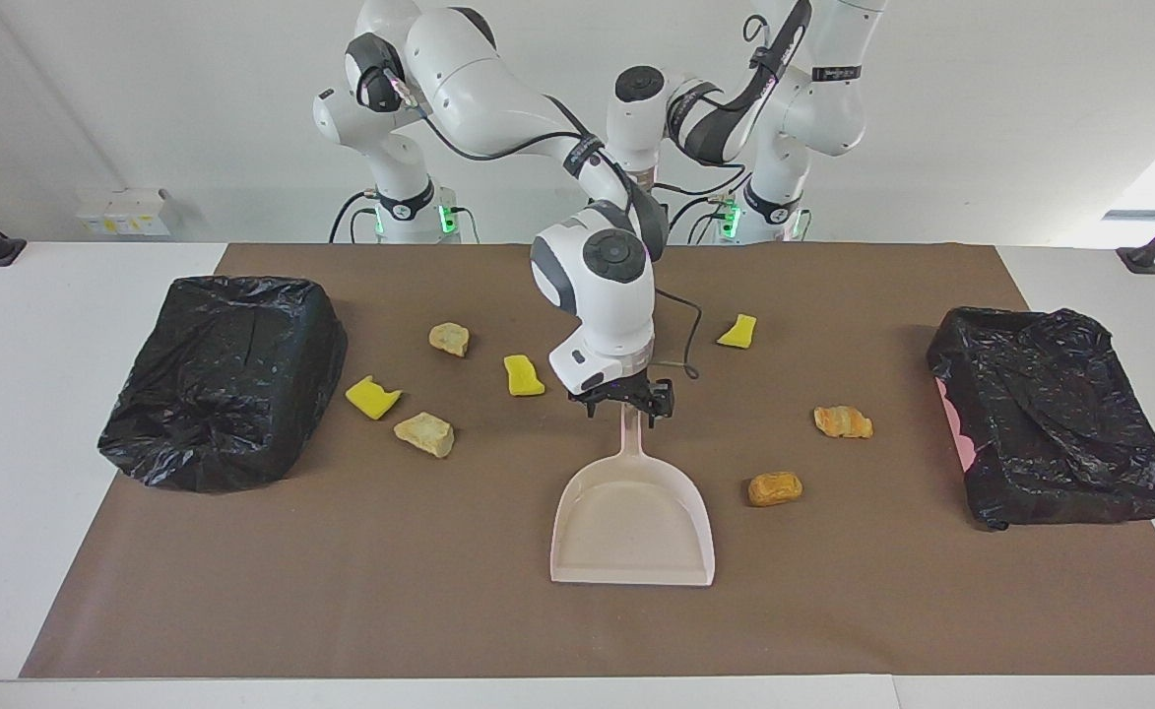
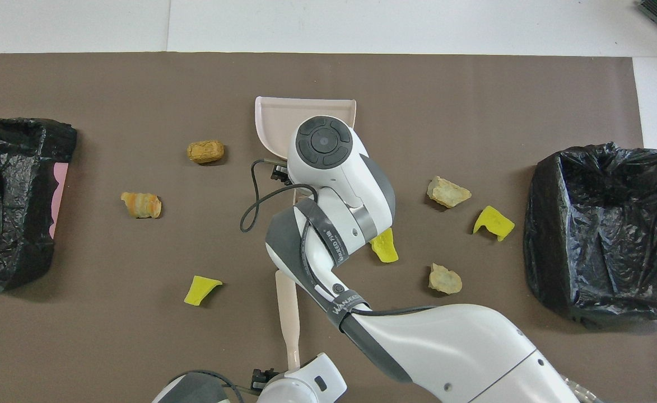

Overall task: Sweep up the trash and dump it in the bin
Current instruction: 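Grasp the beige dustpan handle with the right gripper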

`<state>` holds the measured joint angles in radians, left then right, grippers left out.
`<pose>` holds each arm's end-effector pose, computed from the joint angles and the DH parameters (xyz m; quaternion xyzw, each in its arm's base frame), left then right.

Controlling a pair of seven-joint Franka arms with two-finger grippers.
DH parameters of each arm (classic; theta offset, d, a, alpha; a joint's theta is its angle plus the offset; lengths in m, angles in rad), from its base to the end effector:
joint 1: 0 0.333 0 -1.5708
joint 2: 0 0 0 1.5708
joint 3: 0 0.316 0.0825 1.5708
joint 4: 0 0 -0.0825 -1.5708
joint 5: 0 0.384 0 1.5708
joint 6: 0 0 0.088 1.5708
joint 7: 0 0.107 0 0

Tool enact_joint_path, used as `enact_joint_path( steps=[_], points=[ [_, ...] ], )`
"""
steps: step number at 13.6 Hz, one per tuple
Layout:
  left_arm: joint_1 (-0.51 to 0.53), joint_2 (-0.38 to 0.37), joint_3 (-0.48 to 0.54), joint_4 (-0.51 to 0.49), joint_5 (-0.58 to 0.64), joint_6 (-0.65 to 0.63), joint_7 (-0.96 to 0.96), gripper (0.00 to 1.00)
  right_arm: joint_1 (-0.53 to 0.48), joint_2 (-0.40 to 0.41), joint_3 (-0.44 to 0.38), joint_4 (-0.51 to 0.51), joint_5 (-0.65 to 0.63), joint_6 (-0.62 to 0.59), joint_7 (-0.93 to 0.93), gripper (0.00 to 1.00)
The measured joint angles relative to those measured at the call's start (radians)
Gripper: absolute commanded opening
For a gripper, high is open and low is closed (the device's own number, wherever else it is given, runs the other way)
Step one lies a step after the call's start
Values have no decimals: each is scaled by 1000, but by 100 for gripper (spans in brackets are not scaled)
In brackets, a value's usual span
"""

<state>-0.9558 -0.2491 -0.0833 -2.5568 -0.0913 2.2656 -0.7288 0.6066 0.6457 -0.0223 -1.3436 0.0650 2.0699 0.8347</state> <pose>0.2142 -0.3675 0.3517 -0.9919 0.1233 0.0321 0.0010 0.6107 0.4122 0.3556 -0.9896 0.1365 -0.0160 0.0434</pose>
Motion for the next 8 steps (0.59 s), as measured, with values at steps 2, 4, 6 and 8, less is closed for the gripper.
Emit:
enact_joint_path(
  steps=[2, 4, 6, 8],
  points=[
    [0, 14, 0, 0, 0, 12, 0, 89, 3, 2, 0, 0, -4, 1, 0, 61],
    [0, 24, 2, 0, 0, 18, 0, 64, 4, 4, 0, 0, -12, 2, 0, 42],
    [0, 27, 5, 0, 0, 18, 0, 30, 4, 6, -1, 0, -13, 2, -2, 26],
    [0, 27, 8, 0, 0, 17, 0, 15, 4, 6, -1, 0, -13, 8, -20, 0]
  ],
)
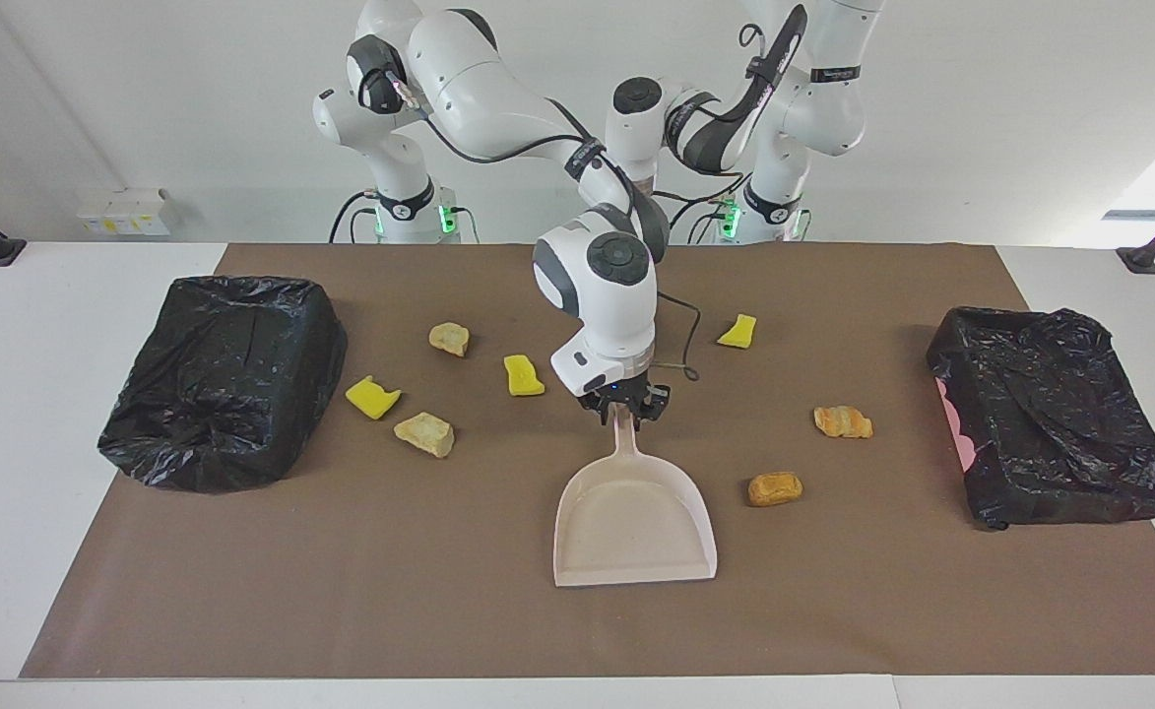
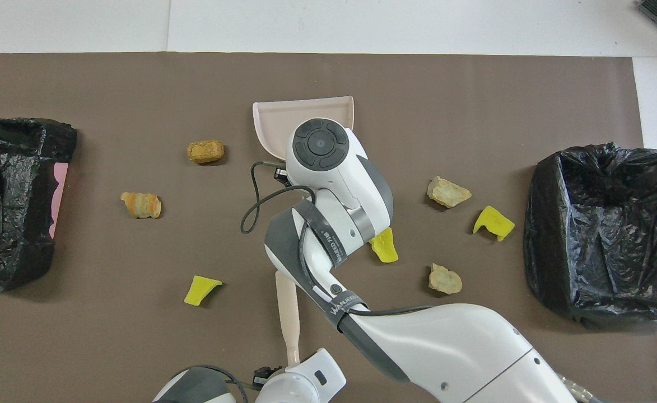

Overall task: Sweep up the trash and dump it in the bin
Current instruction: 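Grasp the beige dustpan handle with the right gripper, then lift the dustpan with the right gripper while the left gripper grasps the brush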

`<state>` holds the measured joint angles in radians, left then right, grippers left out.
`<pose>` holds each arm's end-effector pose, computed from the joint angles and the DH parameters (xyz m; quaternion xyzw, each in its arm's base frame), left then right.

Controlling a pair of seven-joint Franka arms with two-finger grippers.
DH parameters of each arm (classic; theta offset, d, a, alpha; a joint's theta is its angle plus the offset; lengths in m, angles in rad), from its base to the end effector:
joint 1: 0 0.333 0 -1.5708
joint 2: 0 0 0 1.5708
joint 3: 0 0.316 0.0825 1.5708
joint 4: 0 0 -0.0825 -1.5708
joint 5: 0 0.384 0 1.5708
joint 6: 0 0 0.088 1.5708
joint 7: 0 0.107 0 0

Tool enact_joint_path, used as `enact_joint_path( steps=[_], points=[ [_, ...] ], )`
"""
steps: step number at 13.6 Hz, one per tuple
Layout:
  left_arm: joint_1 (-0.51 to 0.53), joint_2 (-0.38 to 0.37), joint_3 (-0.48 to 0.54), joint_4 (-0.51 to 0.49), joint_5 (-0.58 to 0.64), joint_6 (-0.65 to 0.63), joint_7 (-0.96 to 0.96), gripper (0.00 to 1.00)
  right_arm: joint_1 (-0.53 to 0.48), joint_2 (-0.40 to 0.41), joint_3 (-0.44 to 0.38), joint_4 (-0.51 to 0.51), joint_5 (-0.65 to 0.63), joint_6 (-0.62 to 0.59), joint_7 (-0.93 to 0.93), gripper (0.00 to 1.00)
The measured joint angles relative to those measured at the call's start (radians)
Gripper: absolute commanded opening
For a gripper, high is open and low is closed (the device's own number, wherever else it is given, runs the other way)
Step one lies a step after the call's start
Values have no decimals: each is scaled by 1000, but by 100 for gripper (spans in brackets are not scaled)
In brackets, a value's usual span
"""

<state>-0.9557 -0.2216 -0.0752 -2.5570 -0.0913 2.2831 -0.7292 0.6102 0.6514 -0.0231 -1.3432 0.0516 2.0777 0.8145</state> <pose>0.2185 -0.3676 0.3414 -0.9923 0.1186 0.0363 0.0039 0.6107 0.4140 0.3524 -0.9915 0.1222 -0.0214 0.0392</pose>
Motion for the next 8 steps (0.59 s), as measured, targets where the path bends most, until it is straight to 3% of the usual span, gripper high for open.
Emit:
enact_joint_path(
  steps=[2, 8],
  points=[
    [0, 1, 4, 1, 0, -4, 2, 0, -2, 1, -2, 0, -1, 3, -8, 0],
    [33, 0, 20, 42, 2, -82, 1, 0, -33, -8, -12, 12, -2, 2, -114, 0]
  ],
)
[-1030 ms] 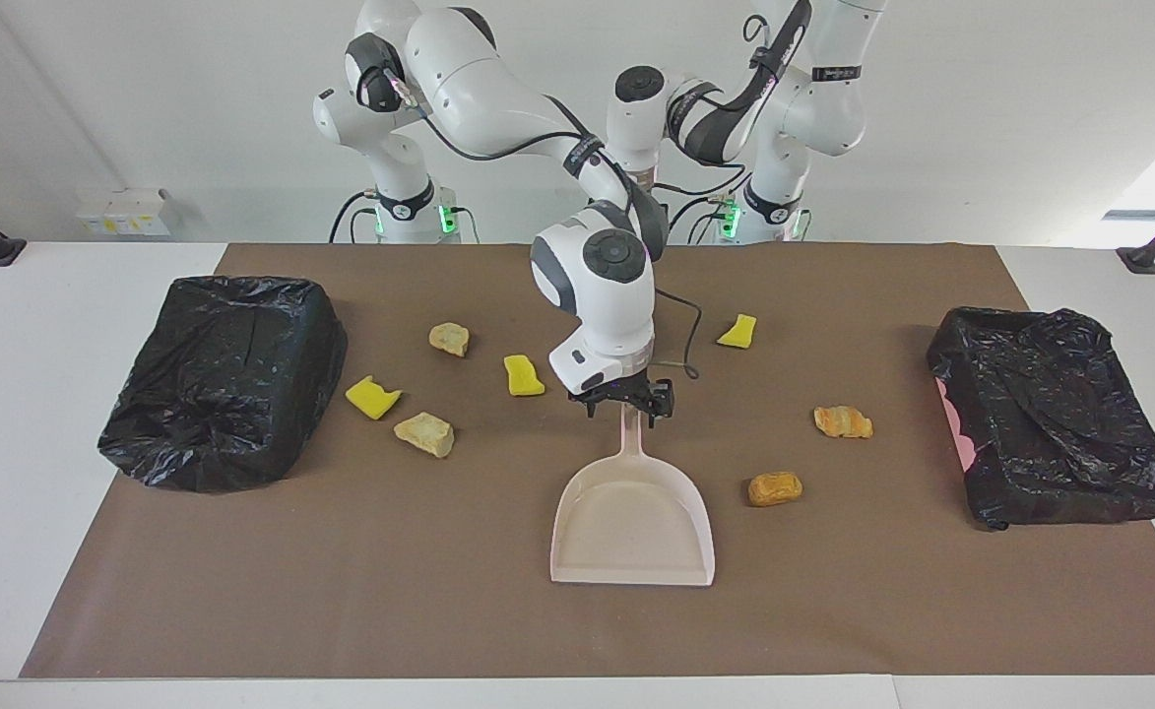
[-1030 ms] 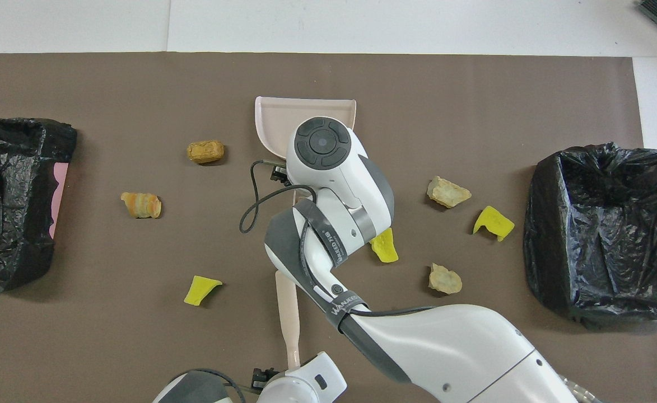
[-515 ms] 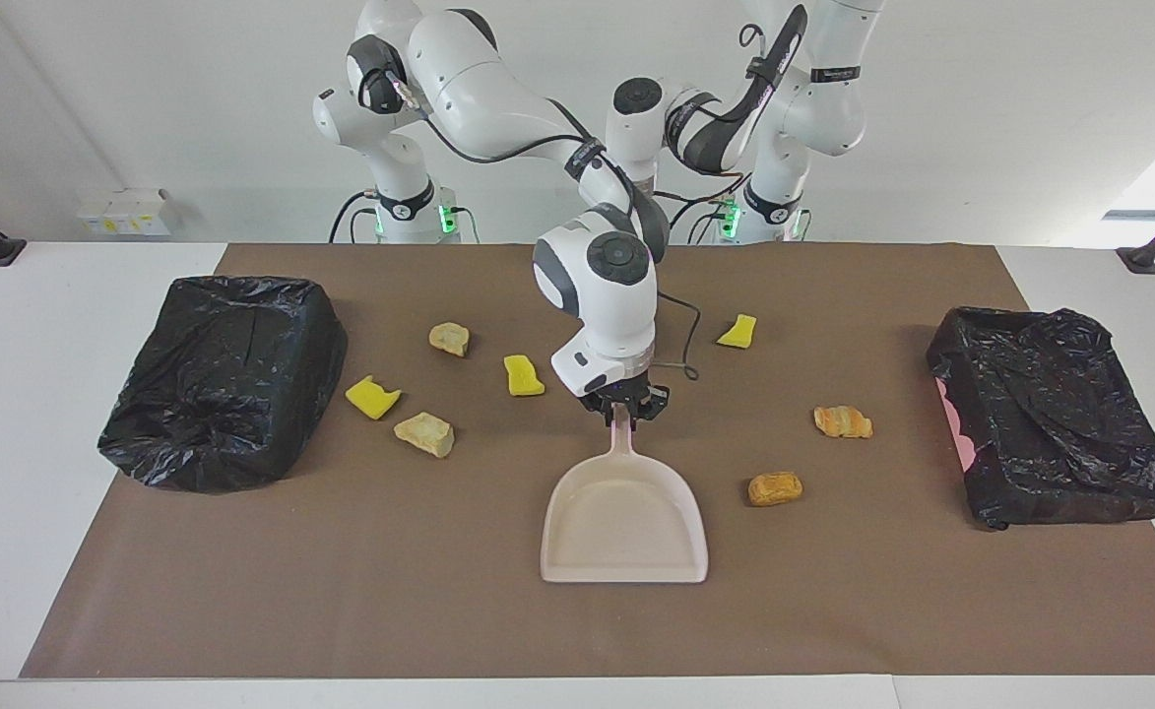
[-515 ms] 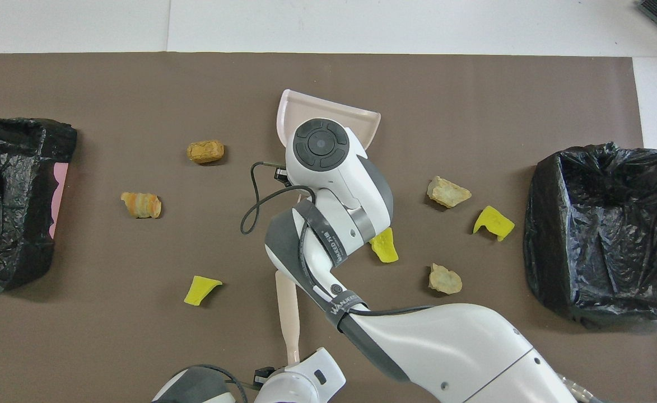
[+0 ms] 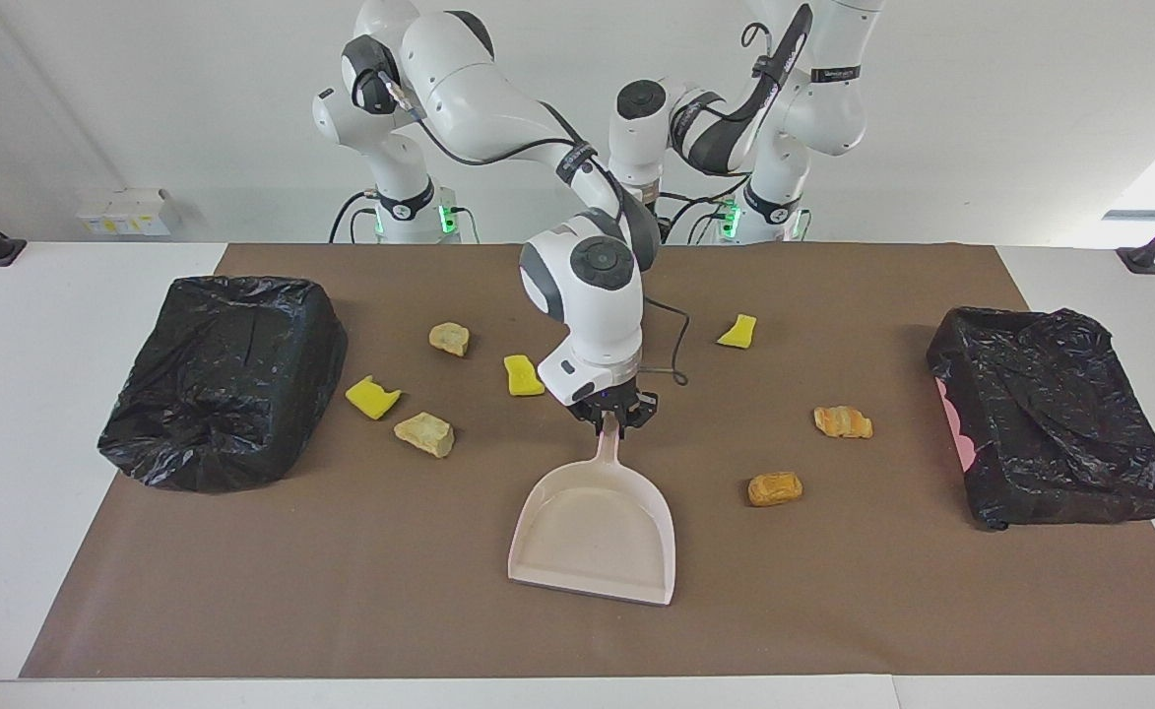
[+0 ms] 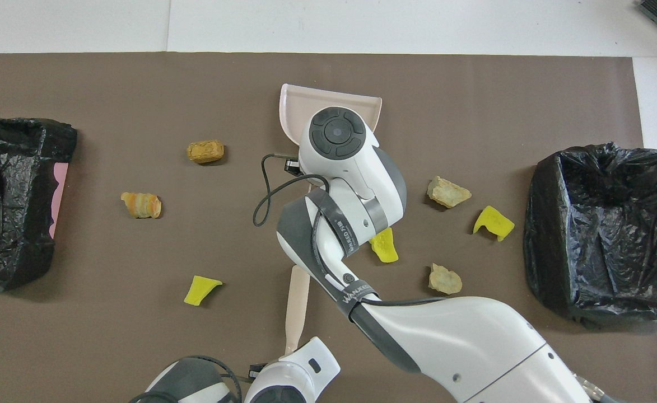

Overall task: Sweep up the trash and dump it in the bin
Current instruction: 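Lift the dustpan with the right gripper while the left gripper grasps the brush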

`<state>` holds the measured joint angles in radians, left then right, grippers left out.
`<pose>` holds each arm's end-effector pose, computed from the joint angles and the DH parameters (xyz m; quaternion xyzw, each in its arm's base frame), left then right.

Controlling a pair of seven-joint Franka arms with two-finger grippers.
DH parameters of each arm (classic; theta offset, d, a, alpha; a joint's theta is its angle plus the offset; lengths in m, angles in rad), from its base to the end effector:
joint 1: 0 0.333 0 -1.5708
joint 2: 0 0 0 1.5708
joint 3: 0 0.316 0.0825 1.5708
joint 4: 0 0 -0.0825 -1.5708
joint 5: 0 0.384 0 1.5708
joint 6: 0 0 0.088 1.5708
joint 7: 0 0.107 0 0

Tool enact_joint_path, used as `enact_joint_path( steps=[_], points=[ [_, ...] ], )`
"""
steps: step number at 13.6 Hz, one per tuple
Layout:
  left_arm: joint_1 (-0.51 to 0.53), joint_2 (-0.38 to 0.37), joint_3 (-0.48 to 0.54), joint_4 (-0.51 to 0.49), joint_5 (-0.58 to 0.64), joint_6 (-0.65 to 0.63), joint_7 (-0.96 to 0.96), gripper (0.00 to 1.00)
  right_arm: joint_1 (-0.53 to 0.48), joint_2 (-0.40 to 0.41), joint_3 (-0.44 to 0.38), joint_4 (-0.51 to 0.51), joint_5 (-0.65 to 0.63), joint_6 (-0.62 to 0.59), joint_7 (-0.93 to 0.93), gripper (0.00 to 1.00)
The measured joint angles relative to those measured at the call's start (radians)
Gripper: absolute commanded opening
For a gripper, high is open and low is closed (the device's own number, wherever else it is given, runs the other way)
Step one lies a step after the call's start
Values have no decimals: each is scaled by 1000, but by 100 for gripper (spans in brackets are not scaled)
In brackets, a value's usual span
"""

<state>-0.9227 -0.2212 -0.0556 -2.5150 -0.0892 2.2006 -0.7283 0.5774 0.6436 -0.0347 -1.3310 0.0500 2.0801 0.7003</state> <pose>0.2387 -0.3594 0.3524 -0.9939 0.0958 0.0522 0.0162 0.6293 0.3892 0.3643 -0.9948 0.0856 -0.0359 0.0408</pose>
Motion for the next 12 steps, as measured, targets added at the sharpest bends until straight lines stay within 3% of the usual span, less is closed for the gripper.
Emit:
enact_joint_path(
  steps=[4, 8, 12],
  points=[
    [99, -8, 4, 70, 57, -74, 2, 0, -40, -65, -6, 4, -1, -90, -168, 0],
    [306, -18, 11, 198, 110, -199, 131, 0, -99, -135, -2, -15, 3, -191, -434, 0],
    [504, 34, 15, 298, 183, -202, 304, 0, -105, -181, -2, -53, 3, -270, -734, 0]
  ],
)
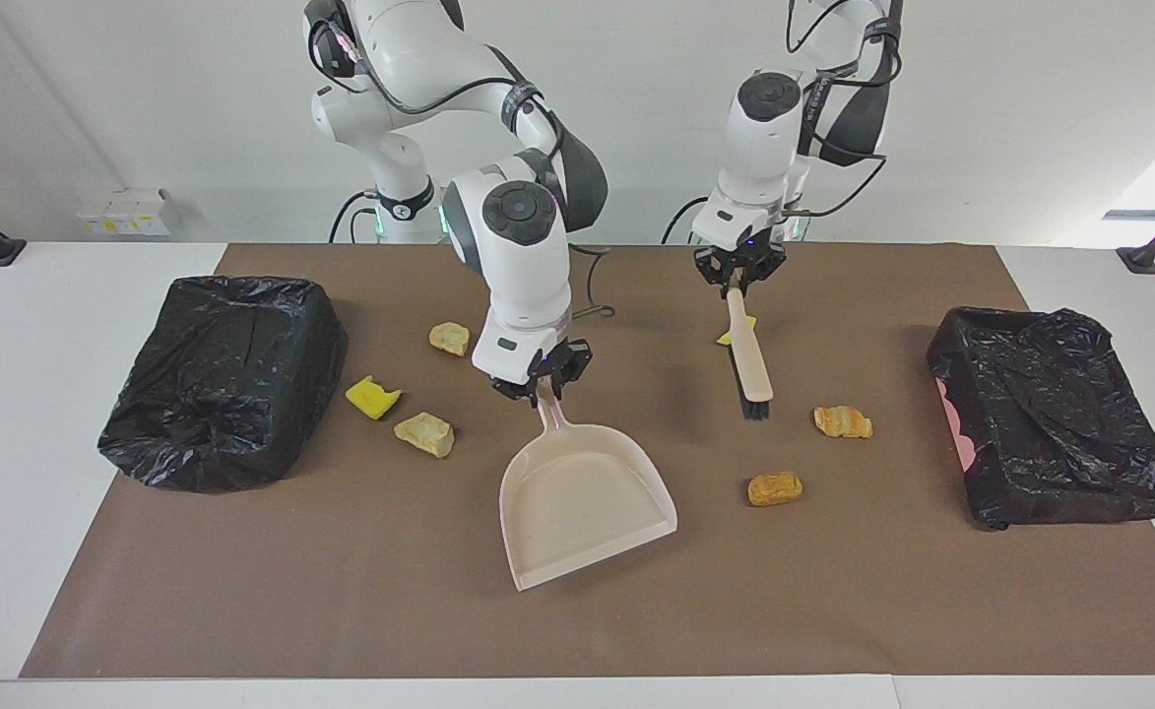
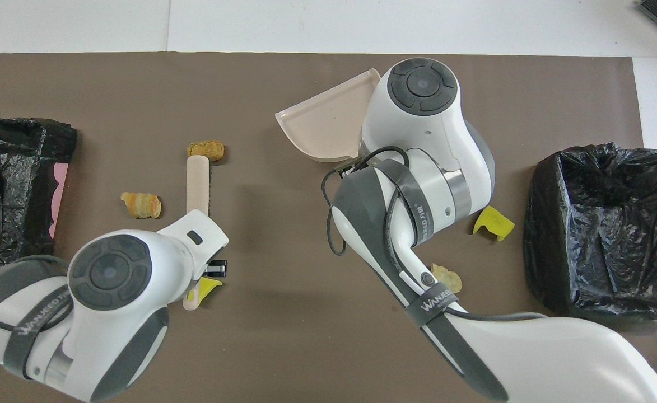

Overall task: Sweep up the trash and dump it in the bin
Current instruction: 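Lift the dustpan with the right gripper while the left gripper grasps the brush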

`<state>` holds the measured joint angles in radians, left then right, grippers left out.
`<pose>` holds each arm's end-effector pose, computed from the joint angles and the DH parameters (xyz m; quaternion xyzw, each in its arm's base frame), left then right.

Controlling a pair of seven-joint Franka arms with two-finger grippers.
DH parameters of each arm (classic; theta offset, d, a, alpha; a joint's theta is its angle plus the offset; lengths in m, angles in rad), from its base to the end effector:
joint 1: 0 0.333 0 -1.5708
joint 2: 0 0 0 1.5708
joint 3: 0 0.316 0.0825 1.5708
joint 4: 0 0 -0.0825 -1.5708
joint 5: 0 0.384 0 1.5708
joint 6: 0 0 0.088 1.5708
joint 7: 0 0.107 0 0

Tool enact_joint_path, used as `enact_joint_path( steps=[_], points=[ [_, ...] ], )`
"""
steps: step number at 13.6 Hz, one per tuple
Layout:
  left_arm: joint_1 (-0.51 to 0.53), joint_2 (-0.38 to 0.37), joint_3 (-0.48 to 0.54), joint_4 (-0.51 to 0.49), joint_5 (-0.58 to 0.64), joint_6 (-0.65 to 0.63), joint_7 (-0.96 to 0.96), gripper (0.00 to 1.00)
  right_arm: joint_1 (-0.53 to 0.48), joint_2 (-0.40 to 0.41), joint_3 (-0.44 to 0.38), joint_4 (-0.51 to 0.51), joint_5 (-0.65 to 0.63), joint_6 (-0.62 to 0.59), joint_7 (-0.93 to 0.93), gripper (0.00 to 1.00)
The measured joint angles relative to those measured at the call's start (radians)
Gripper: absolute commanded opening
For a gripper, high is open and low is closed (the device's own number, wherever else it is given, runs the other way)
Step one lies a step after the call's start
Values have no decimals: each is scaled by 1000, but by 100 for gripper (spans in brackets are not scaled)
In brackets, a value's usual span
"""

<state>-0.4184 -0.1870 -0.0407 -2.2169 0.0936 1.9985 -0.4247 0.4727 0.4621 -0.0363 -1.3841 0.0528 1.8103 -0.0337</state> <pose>0.4396 -0.2116 0.4531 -0.9981 0.0368 -0.0054 0.0484 0.6223 0.3000 0.4442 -0.9733 -0.2280 0.0209 0.0135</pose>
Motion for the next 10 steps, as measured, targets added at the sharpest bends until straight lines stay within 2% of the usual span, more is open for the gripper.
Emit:
enact_joint_path(
  steps=[3, 5, 8, 10],
  points=[
    [121, 106, 1, 105, 2, 3, 146, 0, -29, -17, -1, -36, -2, -15, -328, 0],
    [157, 191, 2, 177, 30, 7, 198, 0, -47, -25, -1, -66, -2, -16, -552, 0],
    [191, 323, 1, 282, 46, 13, 241, 0, -66, -65, -1, -158, -2, -18, -847, 0],
    [229, 389, 0, 327, 47, 49, 304, 0, -60, -110, 1, -239, -2, -17, -954, 0]
  ],
)
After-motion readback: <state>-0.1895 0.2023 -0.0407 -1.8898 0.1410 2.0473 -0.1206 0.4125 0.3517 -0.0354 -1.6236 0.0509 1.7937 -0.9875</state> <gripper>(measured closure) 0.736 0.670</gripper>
